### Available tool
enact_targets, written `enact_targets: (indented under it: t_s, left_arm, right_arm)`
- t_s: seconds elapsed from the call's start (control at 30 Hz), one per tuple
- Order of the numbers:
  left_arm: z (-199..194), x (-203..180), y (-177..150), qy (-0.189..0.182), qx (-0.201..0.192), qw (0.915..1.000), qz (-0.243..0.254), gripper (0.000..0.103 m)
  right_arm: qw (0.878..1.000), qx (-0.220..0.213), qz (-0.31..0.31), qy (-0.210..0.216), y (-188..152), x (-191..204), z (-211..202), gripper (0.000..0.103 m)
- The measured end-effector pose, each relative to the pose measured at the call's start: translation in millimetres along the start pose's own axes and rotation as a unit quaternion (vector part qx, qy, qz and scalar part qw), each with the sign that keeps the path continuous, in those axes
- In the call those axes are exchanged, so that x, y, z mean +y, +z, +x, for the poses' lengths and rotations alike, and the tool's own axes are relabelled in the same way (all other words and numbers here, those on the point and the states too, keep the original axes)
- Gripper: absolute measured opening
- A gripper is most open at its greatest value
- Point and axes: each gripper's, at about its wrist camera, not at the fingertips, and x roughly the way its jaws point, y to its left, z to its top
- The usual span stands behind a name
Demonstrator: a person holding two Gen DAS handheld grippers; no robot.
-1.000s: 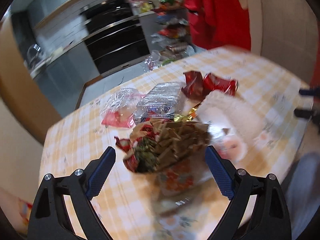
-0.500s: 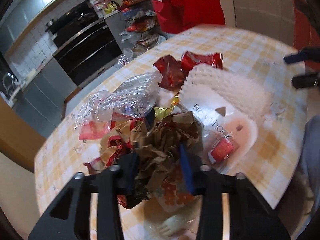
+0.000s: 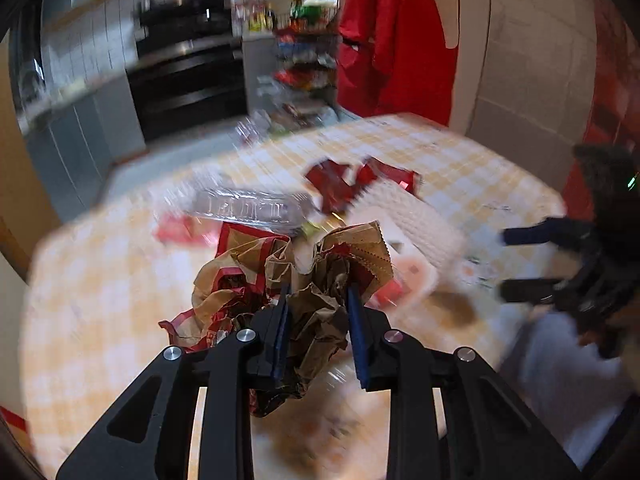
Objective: Collect trash
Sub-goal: 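Grasp the crumpled brown-red paper wrappers with the left gripper, then lift the paper wrappers with the left gripper while the right gripper grasps the white card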
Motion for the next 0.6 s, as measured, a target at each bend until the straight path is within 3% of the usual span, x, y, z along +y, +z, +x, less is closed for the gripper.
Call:
enact_targets:
  t_s: [0.1, 0.2, 0.43, 0.6]
  left_arm:
    - [-2, 9, -13, -0.041, 0.022, 0.9977, -0.049, 0.026]
    - [-17, 25, -25, -0.051, 0.002, 0.9932, -0.104, 0.026]
    - [-56, 34, -54, 0.030, -0.061, 0.9843, -0.163, 0.026]
    - [-72, 34, -74, 0.055, -0.091, 0.9740, -0.200, 0.026]
  right_arm:
    - [1.000, 0.009, -0.007, 0.010, -1, 14, 8, 0.089]
    - [1.000, 0.011, -0.008, 0.014, -1, 21, 14, 0.088]
    - [0.999, 0.009, 0.008, 0.047, 3, 41, 45, 0.085]
    - [0.996, -0.012, 0.058, 0.067, 16, 41, 71, 0.077]
